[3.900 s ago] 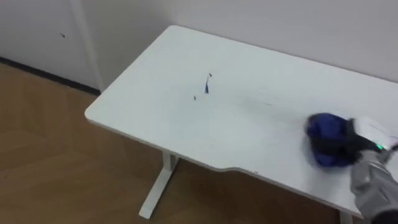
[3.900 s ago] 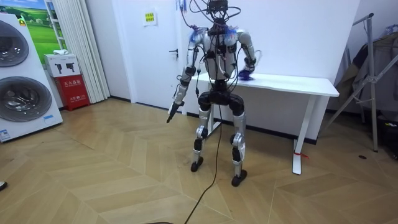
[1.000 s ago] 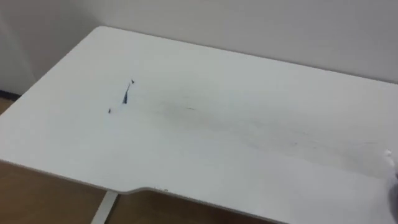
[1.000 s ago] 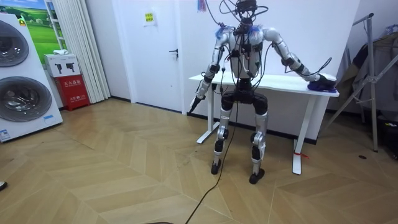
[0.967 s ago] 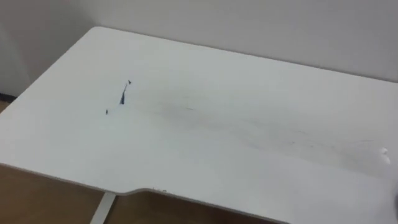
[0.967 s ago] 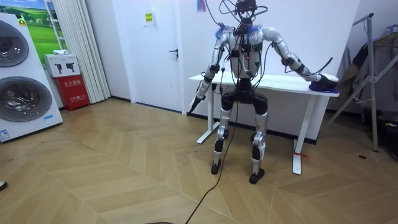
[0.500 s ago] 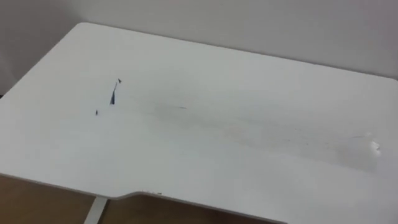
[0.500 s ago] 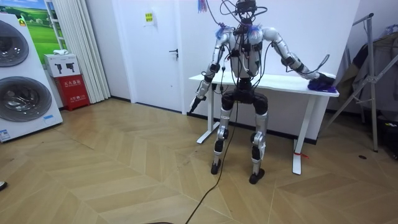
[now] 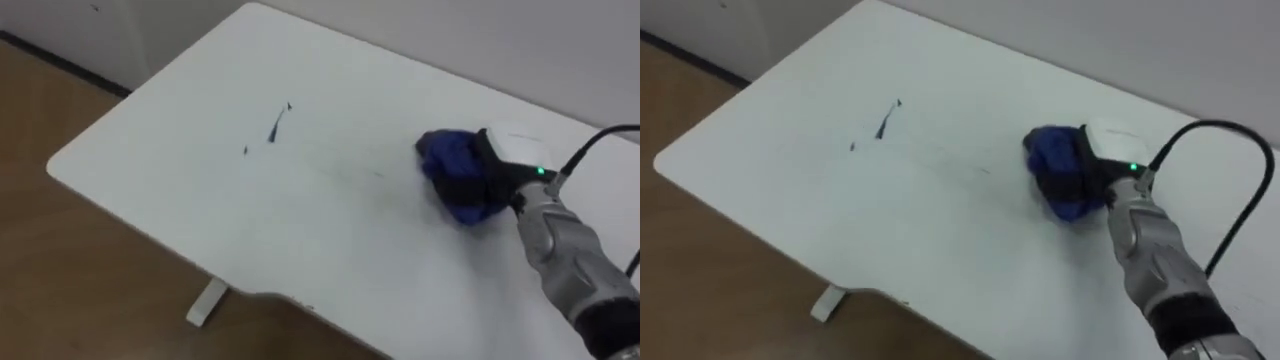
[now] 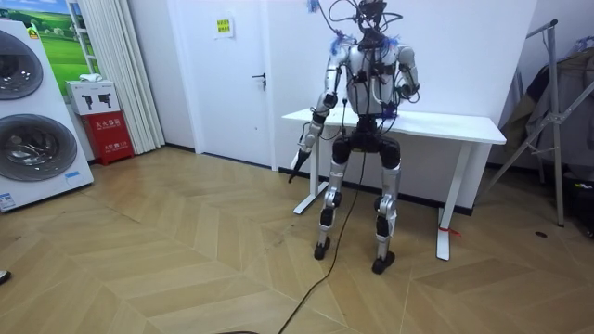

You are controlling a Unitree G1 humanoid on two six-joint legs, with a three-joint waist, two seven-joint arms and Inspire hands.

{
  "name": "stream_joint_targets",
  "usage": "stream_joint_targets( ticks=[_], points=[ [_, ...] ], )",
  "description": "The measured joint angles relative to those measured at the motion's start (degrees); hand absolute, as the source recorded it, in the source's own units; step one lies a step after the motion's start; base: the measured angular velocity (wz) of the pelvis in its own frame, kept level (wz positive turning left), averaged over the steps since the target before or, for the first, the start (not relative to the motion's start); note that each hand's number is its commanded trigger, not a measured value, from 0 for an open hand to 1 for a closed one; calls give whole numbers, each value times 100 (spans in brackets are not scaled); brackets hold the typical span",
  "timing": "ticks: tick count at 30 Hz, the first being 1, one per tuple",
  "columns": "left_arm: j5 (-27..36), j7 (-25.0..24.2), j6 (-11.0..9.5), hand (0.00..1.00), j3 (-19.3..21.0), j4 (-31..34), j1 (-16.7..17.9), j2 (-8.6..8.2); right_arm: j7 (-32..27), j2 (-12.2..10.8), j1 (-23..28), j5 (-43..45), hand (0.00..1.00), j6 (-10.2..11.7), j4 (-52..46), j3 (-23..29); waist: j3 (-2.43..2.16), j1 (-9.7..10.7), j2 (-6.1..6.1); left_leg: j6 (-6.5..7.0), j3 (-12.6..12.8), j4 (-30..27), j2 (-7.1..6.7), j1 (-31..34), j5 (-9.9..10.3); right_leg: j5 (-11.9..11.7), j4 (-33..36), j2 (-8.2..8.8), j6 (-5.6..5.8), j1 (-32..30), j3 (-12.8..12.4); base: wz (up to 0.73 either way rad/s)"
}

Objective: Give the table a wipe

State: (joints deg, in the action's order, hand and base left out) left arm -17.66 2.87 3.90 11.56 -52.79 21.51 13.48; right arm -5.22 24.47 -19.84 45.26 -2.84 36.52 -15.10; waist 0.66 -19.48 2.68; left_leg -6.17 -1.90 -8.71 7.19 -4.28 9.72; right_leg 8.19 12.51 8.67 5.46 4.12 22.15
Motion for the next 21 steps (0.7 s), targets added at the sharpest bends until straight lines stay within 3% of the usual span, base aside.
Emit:
stream_joint_targets(
  ticks=[2,8,13,18,21],
  points=[
    [6,-61,0,0,0,5,48,-1,0,1,11,-67,100,53,-5,2,25,21,-46,0,4,0,0,-58,0,0,-16,-1,0,49,-6,-11],
    [21,-78,-55,0,-6,228,-117,1,-196,4,422,-143,100,103,-185,73,11,178,-68,0,40,11,-10,-138,0,2,-96,-5,3,155,11,-1],
    [22,-53,-52,0,-63,226,-140,-4,-334,2,795,-135,100,202,-229,234,-40,372,-17,-1,175,10,-21,-147,1,10,-178,-5,17,185,-8,-1],
    [5,207,-49,0,-46,212,-104,-66,-630,-2,1249,-318,100,327,-9,787,-73,552,-49,-3,203,7,-39,-151,4,40,-213,11,64,231,-4,4],
    [-4,248,-40,0,-45,213,-70,-106,-778,-4,1611,-326,100,380,148,1294,-115,700,-69,3,160,-16,-73,-154,10,58,-269,-4,75,320,-144,16]
  ],
)
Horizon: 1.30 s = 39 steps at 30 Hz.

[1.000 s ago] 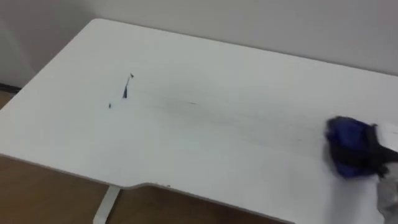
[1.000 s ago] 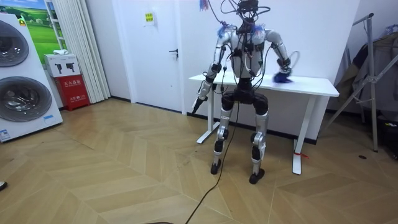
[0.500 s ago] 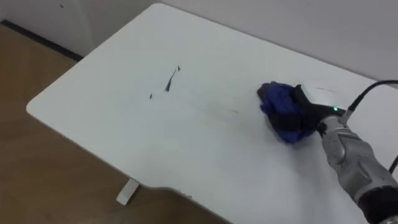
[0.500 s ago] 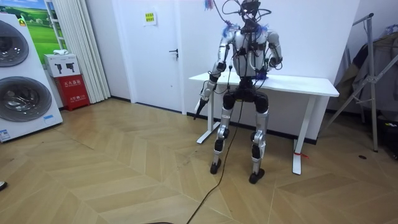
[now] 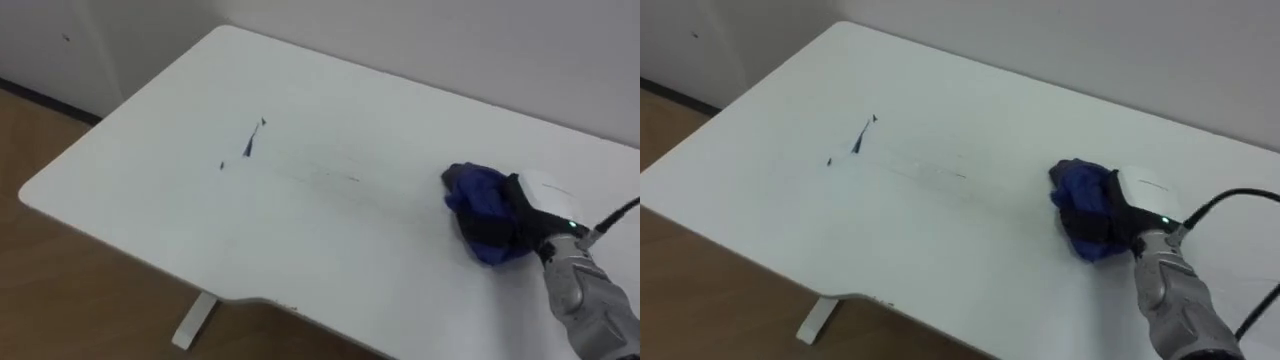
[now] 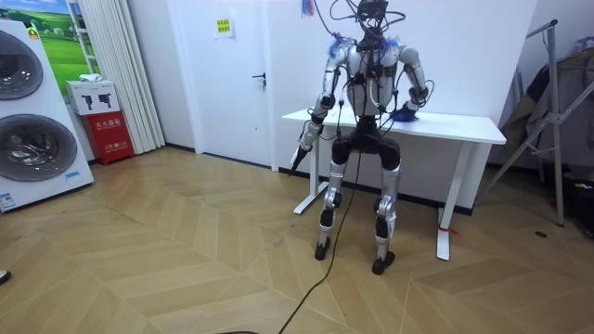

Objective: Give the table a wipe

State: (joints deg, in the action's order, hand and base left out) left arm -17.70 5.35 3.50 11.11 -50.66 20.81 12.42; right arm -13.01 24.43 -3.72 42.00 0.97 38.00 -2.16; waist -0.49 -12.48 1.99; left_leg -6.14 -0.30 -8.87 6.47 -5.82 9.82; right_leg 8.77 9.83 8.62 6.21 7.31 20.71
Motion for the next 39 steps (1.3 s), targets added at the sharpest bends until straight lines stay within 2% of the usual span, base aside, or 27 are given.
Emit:
stream_joint_targets(
  ticks=[3,4,5,7,8,9,11,19,25,32,35,39],
  points=[
    [12,68,37,0,-6,0,153,5,-179,-2,246,-115,100,25,129,210,-5,183,8,0,-9,-46,-9,-46,2,-1,-3,5,0,71,-20,2],
    [13,68,63,0,-14,0,177,1,-258,-5,313,-196,89,25,192,262,-6,247,10,-10,-9,-46,-9,-73,12,-1,-4,5,0,107,-21,0],
    [9,69,82,0,-17,1,172,-2,-300,-22,399,-224,58,27,200,350,-10,295,14,-18,-8,-58,-9,-84,18,-4,-4,5,-5,128,-22,0],
    [-7,87,82,0,-14,2,160,-2,-382,-46,487,-246,16,32,201,417,-14,367,19,3,-8,-71,-9,-107,6,-19,4,3,-15,169,-18,0],
    [-43,139,82,0,-13,2,149,-3,-397,-90,495,-245,6,33,196,464,-19,413,26,6,-6,-70,-9,-114,6,-24,10,3,-17,175,-19,0],
    [-49,165,82,0,-11,4,134,-3,-401,-111,495,-245,0,32,195,479,-19,431,28,6,-4,-71,-9,-121,5,-25,10,3,-17,174,-23,-3],
    [-43,225,78,0,-14,5,69,-3,-408,-210,510,-248,0,29,193,588,-20,468,27,17,23,-56,-9,-181,12,-31,11,1,-15,190,-59,-6],
    [-44,327,77,0,-21,5,-113,-6,-525,-245,552,-248,0,59,127,563,-19,500,24,41,224,23,-9,-288,74,-23,4,0,9,175,-268,-12],
    [-42,376,69,0,-16,4,-128,-52,-521,-279,669,-340,0,79,-150,567,-15,508,33,54,343,75,-8,-393,120,-15,8,-7,25,171,-414,-10],
    [160,527,9,0,-16,4,-190,-118,-300,-305,722,-908,0,83,-532,569,9,568,51,58,521,150,1,-483,142,-18,11,-37,31,129,-637,-14],
    [255,527,6,0,-14,2,-208,-187,-27,-366,749,-1167,0,42,-1073,592,60,755,67,59,601,150,5,-477,142,-19,78,-39,31,54,-734,-14],
    [262,527,-85,0,-10,-6,-298,-214,100,-408,811,-1381,0,72,-1520,655,69,806,64,61,751,160,7,-475,143,-27,99,-50,29,-55,-883,-21]
  ],
)
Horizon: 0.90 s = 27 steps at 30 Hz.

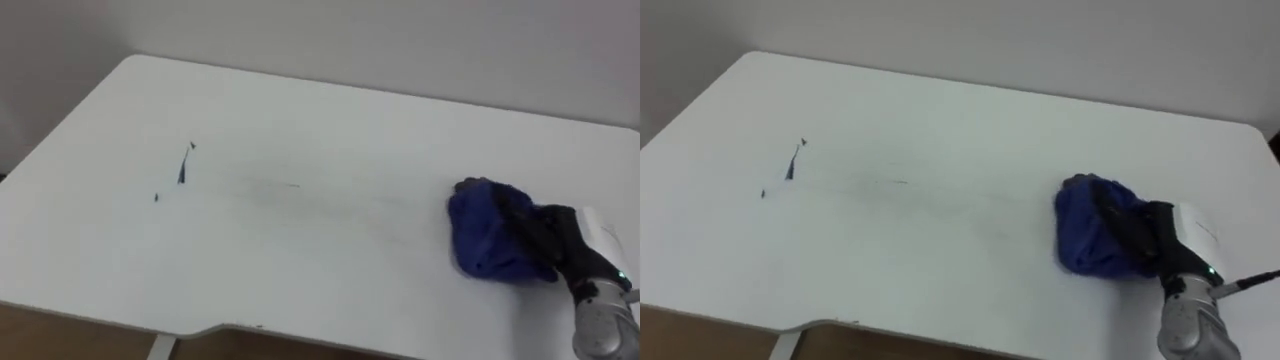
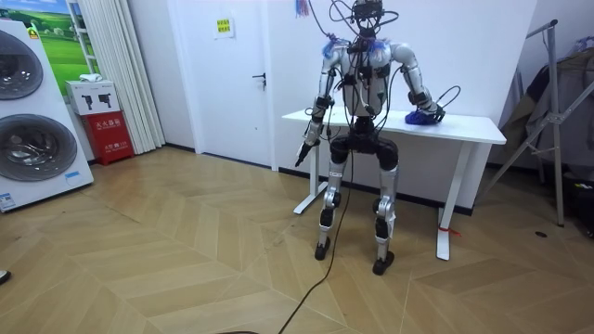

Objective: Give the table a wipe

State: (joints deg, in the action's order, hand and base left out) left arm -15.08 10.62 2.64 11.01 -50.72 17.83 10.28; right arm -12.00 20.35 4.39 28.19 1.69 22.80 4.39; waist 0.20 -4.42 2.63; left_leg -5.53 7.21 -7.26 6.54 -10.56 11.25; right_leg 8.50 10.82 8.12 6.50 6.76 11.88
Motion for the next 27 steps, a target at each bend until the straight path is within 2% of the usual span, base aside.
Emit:
stream_joint_targets(
  ticks=[4,7,10,13,17,23,27],
  points=[
    [115,-2,-170,0,15,-1,-100,-16,27,-51,15,-81,0,26,-605,194,-15,110,14,6,85,48,0,22,3,-4,11,-12,3,-105,-80,-12],
    [206,-5,-284,0,19,-8,-102,-21,25,-50,15,-580,0,166,-1140,591,-20,130,8,6,230,48,0,-16,3,-5,29,-24,4,-158,-227,-21],
    [338,-4,-344,0,26,-78,-35,-22,-24,-50,17,-1078,0,262,-1539,862,-13,148,17,6,378,47,0,-86,3,-5,31,-34,5,-177,-366,-24],
    [442,-4,-372,0,184,-86,-11,-29,-103,-48,16,-1312,0,267,-1773,1124,-6,288,50,6,414,47,0,-76,3,-5,25,-34,5,-203,-385,-9],
    [448,8,-374,0,365,-86,52,-23,-380,-28,17,-1890,0,263,-1903,1563,-9,421,95,6,452,47,1,-78,3,-5,21,-34,5,-212,-385,-1],
    [553,7,-374,0,479,-85,87,-20,-951,-20,73,-2121,0,260,-1882,2069,-11,570,145,6,517,47,1,-90,4,-5,89,-30,5,-272,-392,-1],
    [614,3,-362,0,588,-85,161,-19,-1404,-19,205,-2614,0,261,-1471,2503,-20,633,122,4,518,48,41,-63,95,-6,100,-67,4,-289,-402,-1]
  ],
)
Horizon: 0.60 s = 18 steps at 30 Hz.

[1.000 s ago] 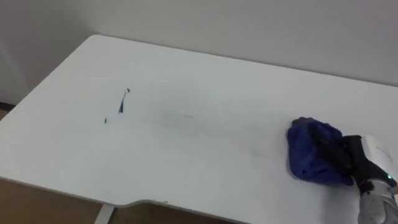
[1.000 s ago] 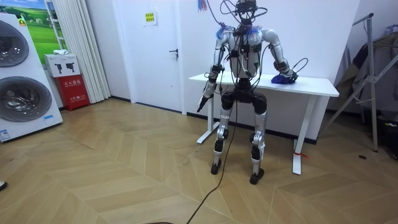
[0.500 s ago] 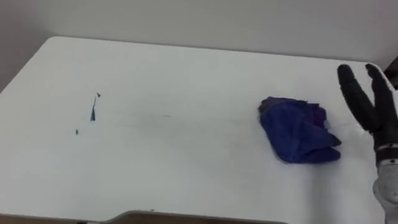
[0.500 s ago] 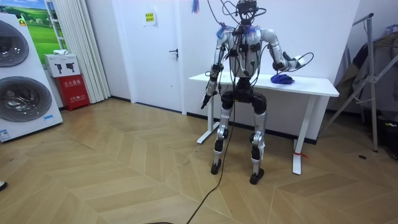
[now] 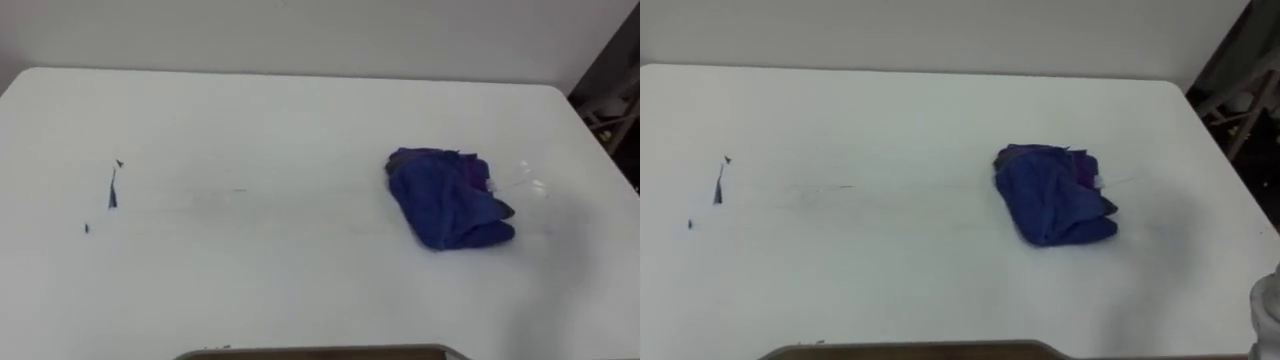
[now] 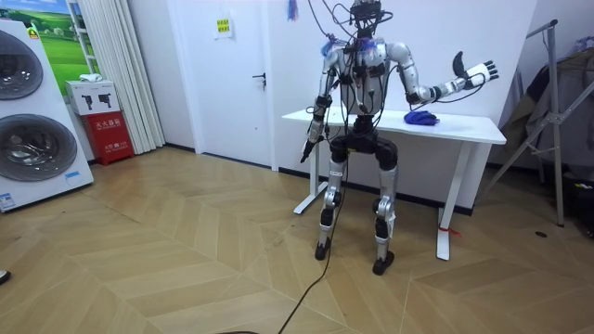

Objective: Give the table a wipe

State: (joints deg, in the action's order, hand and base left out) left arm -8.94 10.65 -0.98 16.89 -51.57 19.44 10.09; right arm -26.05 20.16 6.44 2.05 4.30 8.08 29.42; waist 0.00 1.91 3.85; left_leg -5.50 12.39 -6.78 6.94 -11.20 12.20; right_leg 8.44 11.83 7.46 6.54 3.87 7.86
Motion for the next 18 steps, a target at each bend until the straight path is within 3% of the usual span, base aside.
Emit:
stream_joint_targets(
  ticks=[4,9,12,18],
  points=[
    [105,6,109,0,350,-4,149,11,-665,-1,278,-695,0,-32,930,402,-21,83,8,-16,1,-4,37,7,13,-7,-12,-37,-7,0,-1,0],
    [209,6,197,0,369,-2,256,10,-1099,-42,578,-1624,0,-74,2395,563,-19,154,13,-18,27,-2,38,14,33,-7,-9,-40,-7,-25,-12,-2],
    [264,19,214,0,369,-1,259,14,-1198,-64,637,-2250,0,-76,3282,572,-16,235,-50,-17,21,-8,41,13,44,-6,-11,-40,-6,-9,5,0],
    [249,15,234,0,307,-7,148,-25,-1006,-555,884,-2474,0,-146,4561,256,-9,243,-134,-22,35,1,44,7,50,-4,-16,-47,-5,-10,-10,0]
  ],
)
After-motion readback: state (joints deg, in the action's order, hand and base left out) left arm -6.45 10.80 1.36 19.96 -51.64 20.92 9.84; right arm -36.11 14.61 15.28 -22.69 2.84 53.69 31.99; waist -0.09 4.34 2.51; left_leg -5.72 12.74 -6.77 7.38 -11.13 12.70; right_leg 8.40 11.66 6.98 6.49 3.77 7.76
